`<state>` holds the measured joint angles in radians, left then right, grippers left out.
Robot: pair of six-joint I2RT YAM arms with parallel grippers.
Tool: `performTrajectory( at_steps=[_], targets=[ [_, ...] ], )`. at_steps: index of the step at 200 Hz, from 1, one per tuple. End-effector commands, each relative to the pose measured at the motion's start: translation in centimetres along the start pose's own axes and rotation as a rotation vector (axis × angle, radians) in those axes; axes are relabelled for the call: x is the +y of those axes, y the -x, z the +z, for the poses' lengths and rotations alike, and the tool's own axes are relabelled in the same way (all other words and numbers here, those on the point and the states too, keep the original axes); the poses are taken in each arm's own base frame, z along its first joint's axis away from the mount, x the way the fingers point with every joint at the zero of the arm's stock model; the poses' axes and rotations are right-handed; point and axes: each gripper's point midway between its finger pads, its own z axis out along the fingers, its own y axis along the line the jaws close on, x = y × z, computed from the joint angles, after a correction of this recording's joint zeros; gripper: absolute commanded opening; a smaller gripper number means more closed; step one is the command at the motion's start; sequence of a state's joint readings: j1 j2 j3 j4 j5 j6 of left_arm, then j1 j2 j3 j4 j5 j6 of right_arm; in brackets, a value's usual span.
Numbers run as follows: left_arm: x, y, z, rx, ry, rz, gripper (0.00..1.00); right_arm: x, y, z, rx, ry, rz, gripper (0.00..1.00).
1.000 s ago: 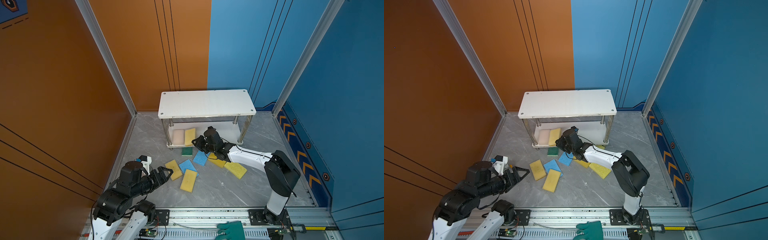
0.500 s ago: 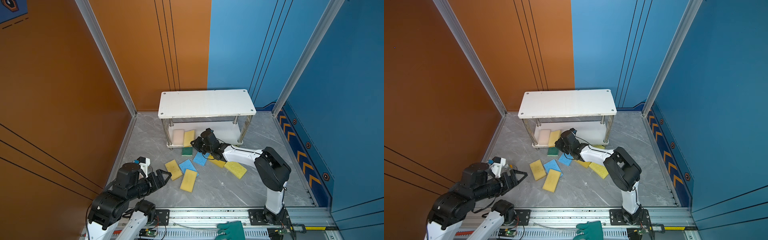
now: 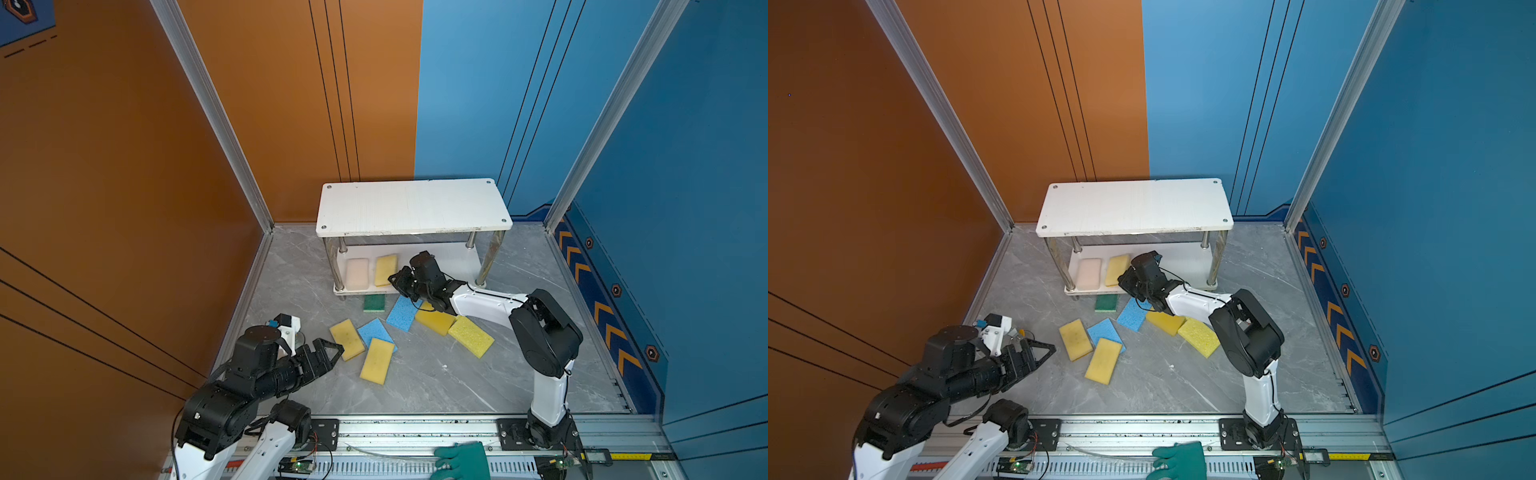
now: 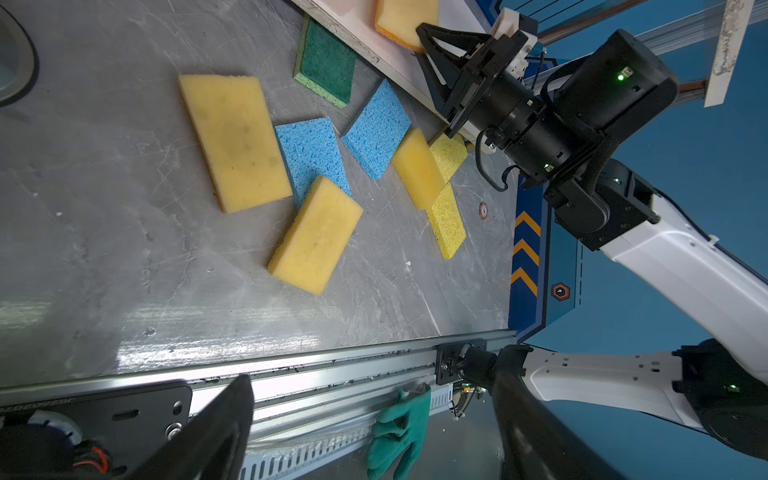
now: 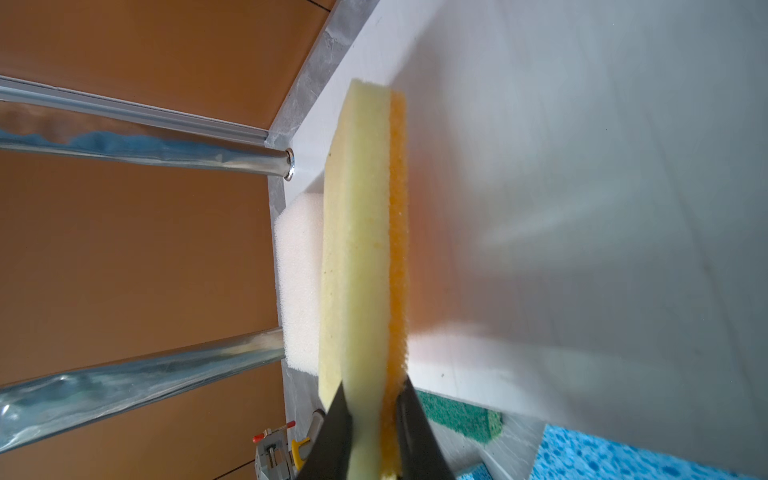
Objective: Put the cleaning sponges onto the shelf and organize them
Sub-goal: 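Push the yellow sponge onto the lower shelf beside the white sponge with the right gripper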
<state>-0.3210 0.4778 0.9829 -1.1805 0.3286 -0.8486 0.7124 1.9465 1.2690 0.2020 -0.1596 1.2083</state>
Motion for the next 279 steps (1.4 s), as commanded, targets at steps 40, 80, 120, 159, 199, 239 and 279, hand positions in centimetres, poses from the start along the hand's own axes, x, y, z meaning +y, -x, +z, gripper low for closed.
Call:
performTrajectory(
  at_steps=[40,80,120,159,199,239,279],
  targets=[
    [0.6,0.0,0.1,0.003,0.032,0.004,0.91,0.5,-1.2,1.5,0.06,0.002,-0.034,0.18],
    [0.8,-0.1,0.1,0.001,0.033,-0.002,0.91,0.2,-1.3,1.8,0.067,-0.003,-0.028,0.18],
    [0.8,-0.1,0.2,0.004,0.038,-0.004,0.91,-0.1,-1.6,1.9,0.072,-0.007,-0.025,0.24],
    [0.8,-0.1,0.3,0.007,0.037,-0.002,0.91,-0.3,-1.8,1.9,0.076,-0.018,-0.021,0.37],
    [0.9,-0.2,0.3,0.005,0.036,-0.003,0.91,-0.8,-2.2,1.6,0.089,-0.055,-0.032,0.54],
    [1.0,-0.3,0.3,0.006,0.035,-0.007,0.91,-1.3,-2.6,1.2,0.111,-0.141,-0.088,0.62],
    [1.1,-0.4,0.3,0.005,0.031,-0.009,0.92,-1.3,-2.8,1.3,0.132,-0.184,-0.129,0.69]
  ],
)
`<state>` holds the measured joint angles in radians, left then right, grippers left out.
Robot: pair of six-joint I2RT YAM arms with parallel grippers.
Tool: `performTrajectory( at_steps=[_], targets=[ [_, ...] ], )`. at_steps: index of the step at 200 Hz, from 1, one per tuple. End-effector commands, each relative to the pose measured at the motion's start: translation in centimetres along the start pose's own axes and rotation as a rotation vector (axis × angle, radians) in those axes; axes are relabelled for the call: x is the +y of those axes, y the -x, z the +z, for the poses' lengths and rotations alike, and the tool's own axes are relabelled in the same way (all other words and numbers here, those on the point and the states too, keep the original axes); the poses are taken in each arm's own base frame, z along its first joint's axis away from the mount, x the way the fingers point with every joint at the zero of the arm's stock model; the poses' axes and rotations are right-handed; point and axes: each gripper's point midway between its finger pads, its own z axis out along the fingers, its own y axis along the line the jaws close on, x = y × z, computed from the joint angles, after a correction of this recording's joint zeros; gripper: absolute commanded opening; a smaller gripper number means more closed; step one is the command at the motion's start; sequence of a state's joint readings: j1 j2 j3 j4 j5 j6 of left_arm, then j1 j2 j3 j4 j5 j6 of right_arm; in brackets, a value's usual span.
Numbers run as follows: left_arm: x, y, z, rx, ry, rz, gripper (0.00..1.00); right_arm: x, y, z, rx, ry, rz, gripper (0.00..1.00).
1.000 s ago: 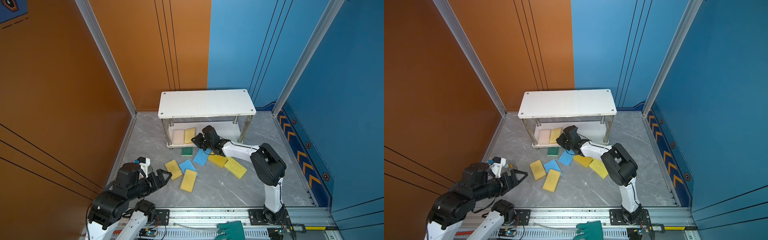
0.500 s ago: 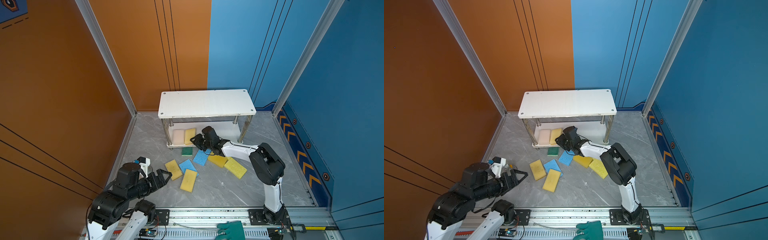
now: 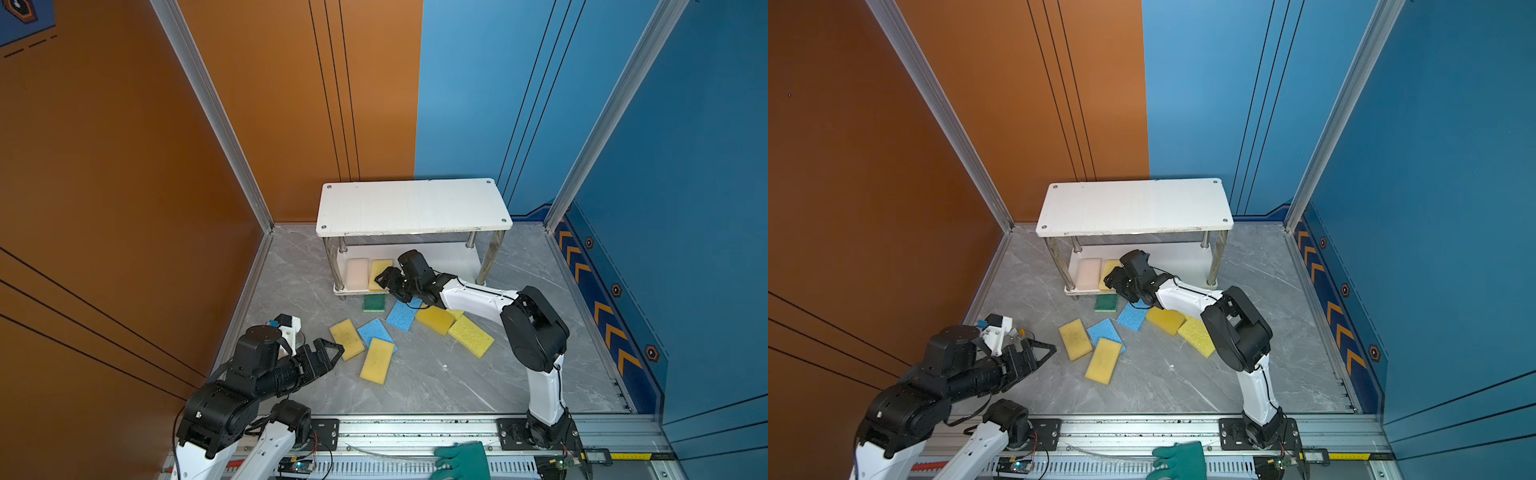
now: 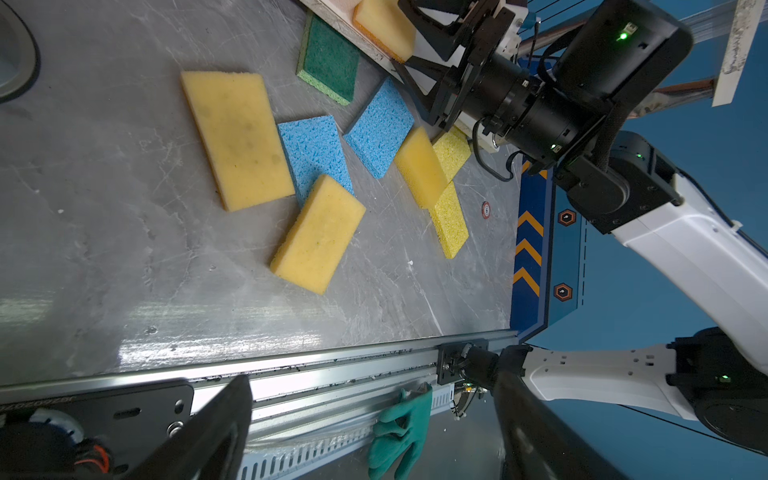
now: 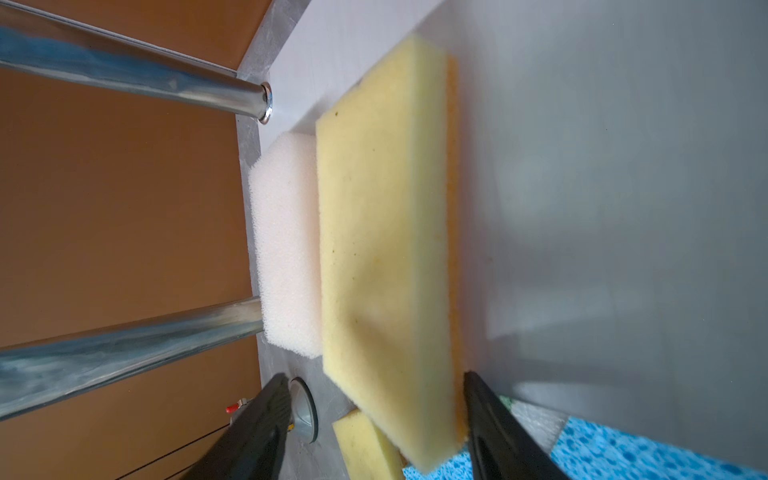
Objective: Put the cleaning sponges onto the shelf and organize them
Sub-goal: 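Push the yellow sponge onto the lower shelf beside the white sponge with the right gripper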
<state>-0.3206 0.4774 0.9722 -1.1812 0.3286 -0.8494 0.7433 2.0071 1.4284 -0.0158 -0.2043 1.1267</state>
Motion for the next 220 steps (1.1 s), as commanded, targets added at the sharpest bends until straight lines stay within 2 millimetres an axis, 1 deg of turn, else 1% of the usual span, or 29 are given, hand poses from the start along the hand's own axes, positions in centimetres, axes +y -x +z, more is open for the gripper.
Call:
performTrajectory(
  at_steps=[1,7,70,74,77,79,83,141,167,194,220],
  targets=[
    [0.8,-0.3,0.0,-0.002,0.022,-0.004,0.92,-1.8,-0.7,0.5,0.024,-0.103,-0.042,0.69],
    [0.8,-0.3,0.0,-0.004,0.021,-0.004,0.92,-2.0,-0.7,0.5,0.024,-0.112,-0.045,0.72],
    [0.8,-0.4,-0.2,-0.011,0.008,-0.014,0.92,-1.8,-0.4,0.1,0.019,-0.133,-0.067,0.77],
    [0.7,-0.5,-0.2,-0.01,0.006,-0.012,0.92,-1.7,-0.3,0.0,0.017,-0.133,-0.069,0.83],
    [0.7,-0.5,-0.2,-0.01,0.007,-0.012,0.92,-1.7,-0.4,0.0,0.018,-0.135,-0.071,0.9],
    [0.8,-0.5,-0.2,-0.011,0.007,-0.012,0.92,-1.7,-0.3,0.0,0.016,-0.134,-0.07,0.97],
    [0.8,-0.5,-0.2,-0.009,0.006,-0.012,0.92,-1.7,-0.4,-0.1,0.017,-0.136,-0.071,1.0],
    [0.9,-0.7,0.0,0.002,0.008,-0.013,0.92,-1.6,0.0,-1.4,-0.007,-0.15,-0.083,1.0],
    [1.0,-0.7,0.1,0.006,0.011,-0.012,0.92,-1.2,0.3,-2.5,-0.021,-0.153,-0.098,1.0],
    [1.0,-0.7,0.4,0.012,0.015,-0.012,0.93,-0.4,0.6,-4.1,-0.036,-0.137,-0.107,1.0],
    [0.9,-0.5,0.7,0.009,0.006,-0.019,0.93,-0.1,0.1,-5.0,-0.021,-0.128,-0.116,1.0]
  ],
)
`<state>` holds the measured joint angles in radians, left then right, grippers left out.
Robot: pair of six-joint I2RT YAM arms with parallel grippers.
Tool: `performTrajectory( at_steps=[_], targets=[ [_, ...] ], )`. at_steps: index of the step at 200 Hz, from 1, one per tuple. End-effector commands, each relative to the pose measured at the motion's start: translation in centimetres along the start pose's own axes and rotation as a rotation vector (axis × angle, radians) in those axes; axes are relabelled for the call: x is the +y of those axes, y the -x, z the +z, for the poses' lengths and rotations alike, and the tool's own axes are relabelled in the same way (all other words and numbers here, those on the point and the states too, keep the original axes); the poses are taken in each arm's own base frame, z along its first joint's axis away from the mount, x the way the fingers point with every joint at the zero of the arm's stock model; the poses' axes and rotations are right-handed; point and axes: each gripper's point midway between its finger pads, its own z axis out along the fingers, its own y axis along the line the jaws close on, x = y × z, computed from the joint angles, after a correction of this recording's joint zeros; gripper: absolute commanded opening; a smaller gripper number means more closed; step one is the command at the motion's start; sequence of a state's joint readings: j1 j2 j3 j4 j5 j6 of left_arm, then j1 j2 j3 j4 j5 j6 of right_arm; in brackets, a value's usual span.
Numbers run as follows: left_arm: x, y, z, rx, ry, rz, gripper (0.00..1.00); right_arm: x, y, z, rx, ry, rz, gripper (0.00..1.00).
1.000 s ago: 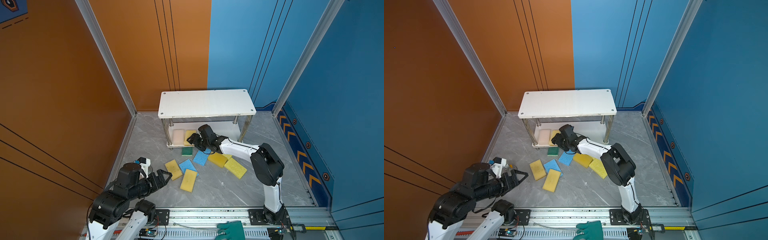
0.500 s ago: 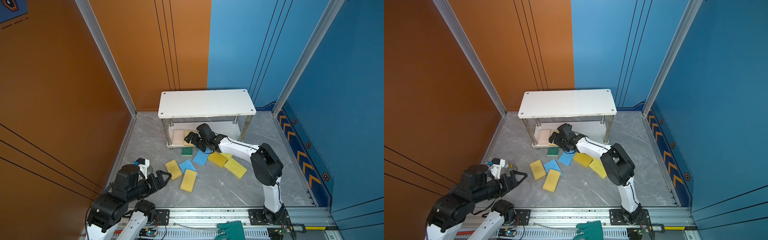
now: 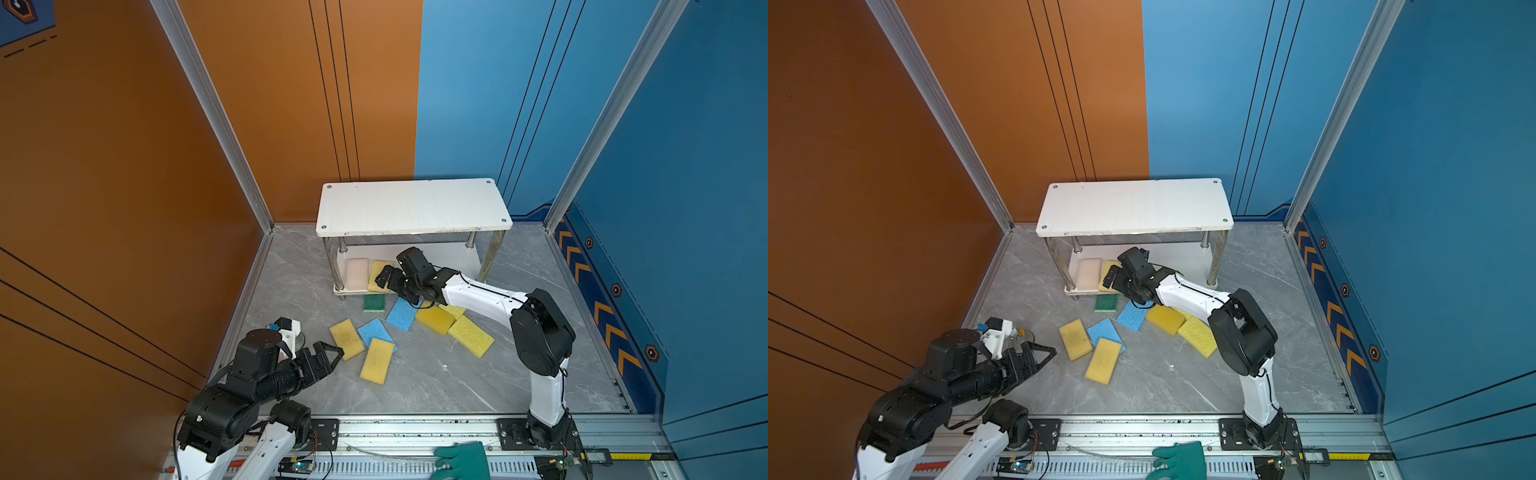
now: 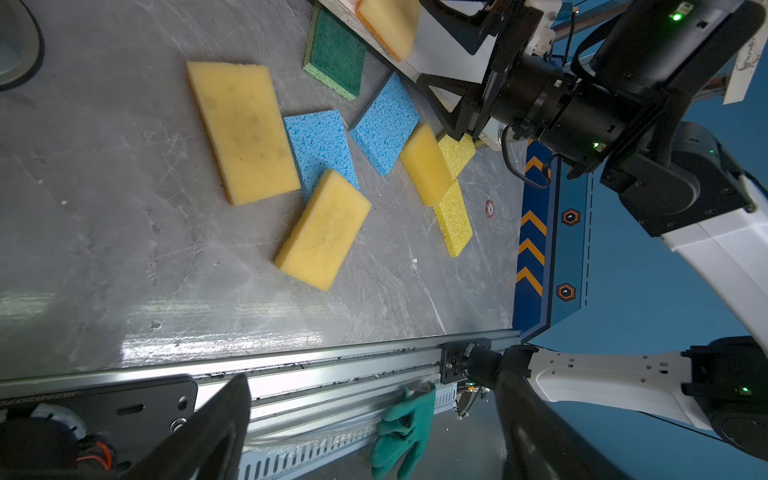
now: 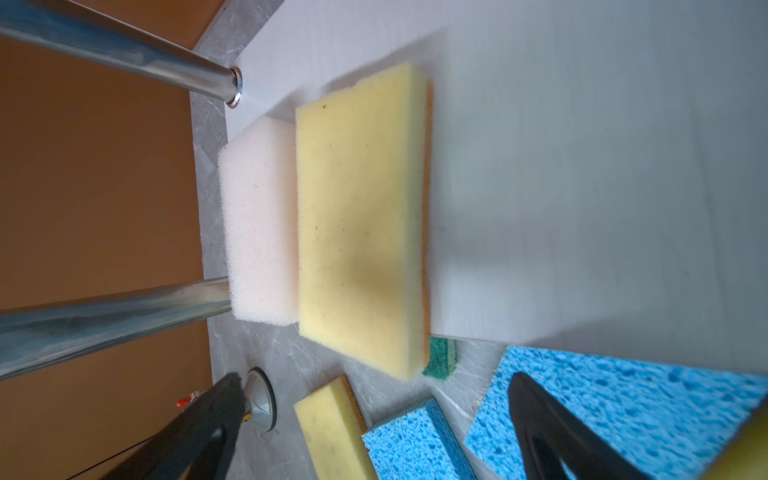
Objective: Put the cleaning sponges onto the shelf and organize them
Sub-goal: 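Push the yellow sponge onto the lower shelf beside the white sponge with the right gripper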
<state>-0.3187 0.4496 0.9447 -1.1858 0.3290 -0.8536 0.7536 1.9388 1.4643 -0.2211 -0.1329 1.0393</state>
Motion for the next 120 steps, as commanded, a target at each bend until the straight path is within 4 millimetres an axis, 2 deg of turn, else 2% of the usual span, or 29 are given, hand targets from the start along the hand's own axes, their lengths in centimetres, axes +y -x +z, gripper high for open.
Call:
performTrajectory(
  at_steps=[1,28,64,96,98,101,120],
  targets=[
    [0.2,0.0,0.5,0.007,0.003,-0.012,0.92,0.2,0.2,-2.3,-0.013,-0.009,-0.034,1.0],
    [0.2,0.1,0.7,0.003,-0.003,-0.029,0.92,-0.1,-0.3,-2.1,0.019,-0.022,-0.073,1.0],
    [0.2,-0.2,0.5,0.006,-0.019,-0.041,0.92,0.1,1.7,-0.6,0.026,-0.001,-0.095,1.0],
    [0.3,-0.6,0.4,0.001,-0.036,-0.063,0.93,0.8,1.8,1.3,0.042,0.026,-0.113,1.0],
    [0.3,-0.6,0.4,0.001,-0.036,-0.064,0.93,0.1,2.9,1.3,0.029,0.018,-0.098,1.0],
    [0.3,-0.6,0.3,0.001,-0.039,-0.065,0.93,-0.1,3.3,1.4,0.025,0.017,-0.093,1.0],
    [0.3,-0.6,0.4,0.004,-0.038,-0.067,0.93,-0.2,3.6,2.4,0.029,0.032,-0.086,1.0]
  ],
)
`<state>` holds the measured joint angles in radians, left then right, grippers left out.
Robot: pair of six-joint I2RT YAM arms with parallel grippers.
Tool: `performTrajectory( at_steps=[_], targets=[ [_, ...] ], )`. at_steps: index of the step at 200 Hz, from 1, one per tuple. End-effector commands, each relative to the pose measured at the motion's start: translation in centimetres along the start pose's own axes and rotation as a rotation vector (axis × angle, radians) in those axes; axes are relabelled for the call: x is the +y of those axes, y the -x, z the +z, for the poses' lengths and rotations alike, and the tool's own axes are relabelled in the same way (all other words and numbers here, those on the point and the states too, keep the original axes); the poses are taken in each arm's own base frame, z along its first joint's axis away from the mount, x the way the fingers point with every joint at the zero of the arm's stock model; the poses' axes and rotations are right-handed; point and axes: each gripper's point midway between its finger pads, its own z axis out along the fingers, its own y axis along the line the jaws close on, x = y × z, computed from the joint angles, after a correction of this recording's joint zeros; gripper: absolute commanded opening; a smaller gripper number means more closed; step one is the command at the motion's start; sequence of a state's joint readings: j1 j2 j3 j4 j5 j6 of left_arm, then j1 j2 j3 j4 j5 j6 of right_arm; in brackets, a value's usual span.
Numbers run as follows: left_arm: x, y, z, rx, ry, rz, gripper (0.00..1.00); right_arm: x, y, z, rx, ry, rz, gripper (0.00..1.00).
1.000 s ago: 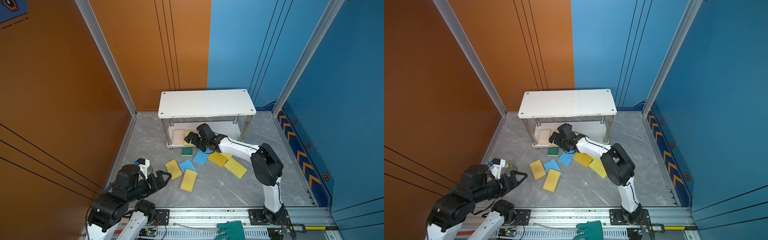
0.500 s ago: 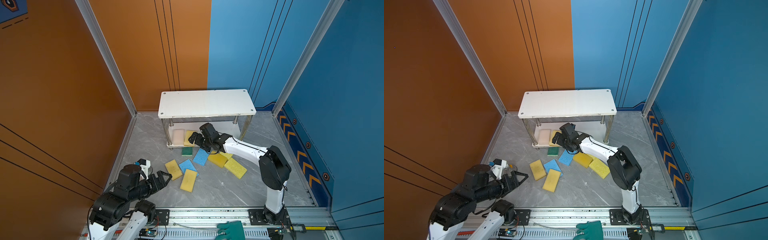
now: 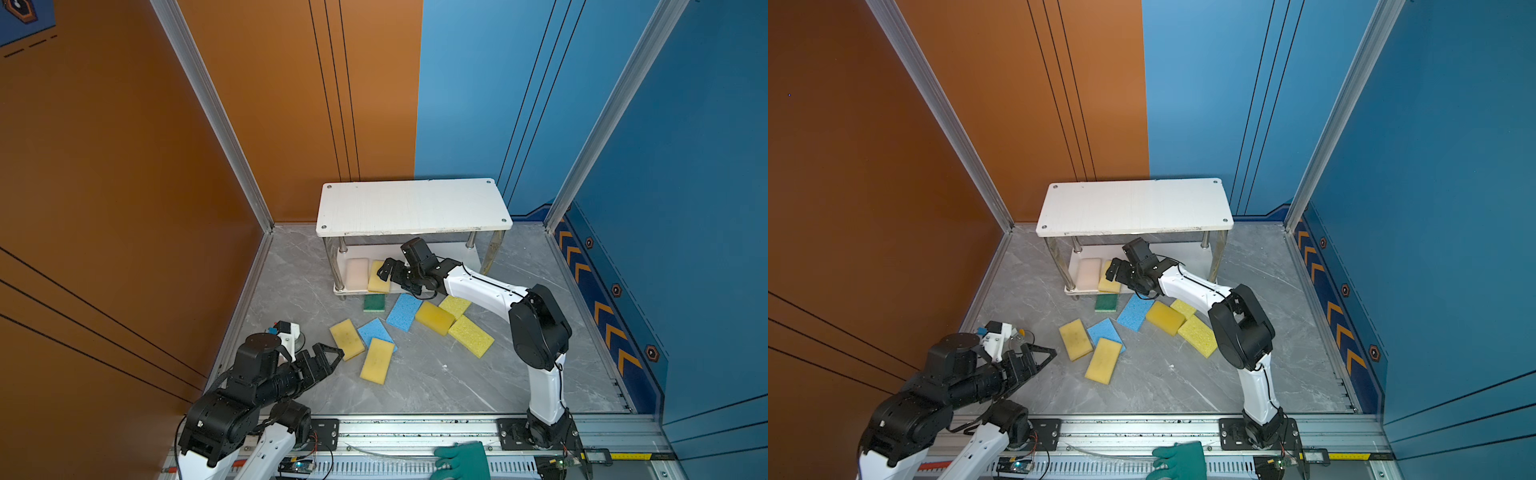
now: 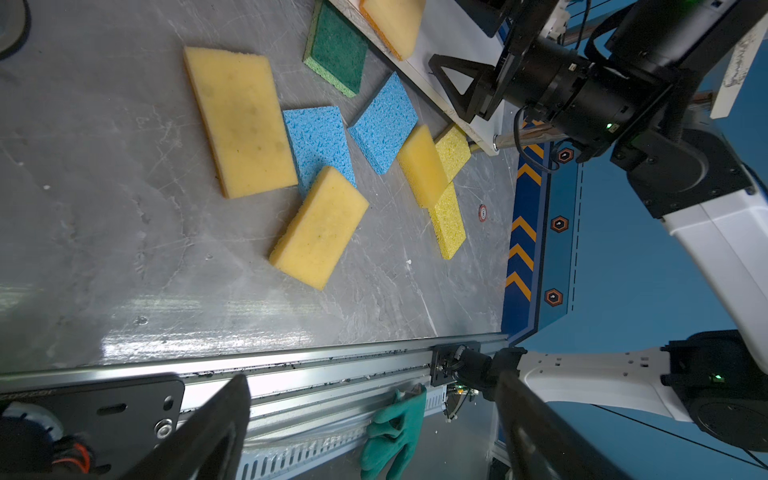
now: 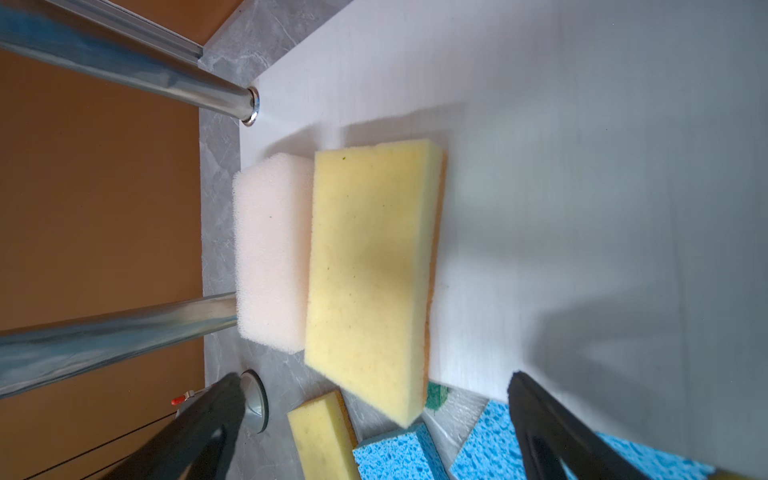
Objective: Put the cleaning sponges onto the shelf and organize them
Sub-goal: 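Push the yellow sponge onto the lower shelf beside the white sponge with the right gripper, then open the right gripper to release the yellow sponge on the shelf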
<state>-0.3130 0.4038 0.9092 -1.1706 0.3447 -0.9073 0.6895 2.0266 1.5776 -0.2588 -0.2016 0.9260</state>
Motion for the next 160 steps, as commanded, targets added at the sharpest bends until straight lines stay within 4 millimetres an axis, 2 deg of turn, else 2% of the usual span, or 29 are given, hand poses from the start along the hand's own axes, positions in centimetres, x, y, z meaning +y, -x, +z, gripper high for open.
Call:
performTrajectory(
  at_steps=[1,8,12,31,84,160],
  targets=[
    [0.0,-0.2,0.2,0.011,-0.011,-0.019,0.93,0.2,0.9,0.9,0.006,0.027,-0.019,1.0],
    [-0.2,-0.2,0.2,0.012,-0.014,-0.016,0.93,0.4,1.2,0.9,-0.001,0.04,-0.014,1.0],
    [-0.2,-0.1,0.2,0.011,-0.013,-0.015,0.93,-0.5,0.8,2.0,0.012,0.024,-0.006,1.0],
    [-0.3,0.0,0.2,0.016,-0.009,-0.011,0.93,-0.7,1.2,2.8,0.008,0.041,0.009,1.0],
    [-0.2,0.1,0.6,0.03,0.011,-0.006,0.96,-0.1,1.7,4.8,0.018,0.123,0.045,1.0],
    [0.1,0.5,0.7,0.015,0.033,-0.013,0.96,0.6,2.3,6.4,0.026,0.194,0.088,1.0]
  ],
)
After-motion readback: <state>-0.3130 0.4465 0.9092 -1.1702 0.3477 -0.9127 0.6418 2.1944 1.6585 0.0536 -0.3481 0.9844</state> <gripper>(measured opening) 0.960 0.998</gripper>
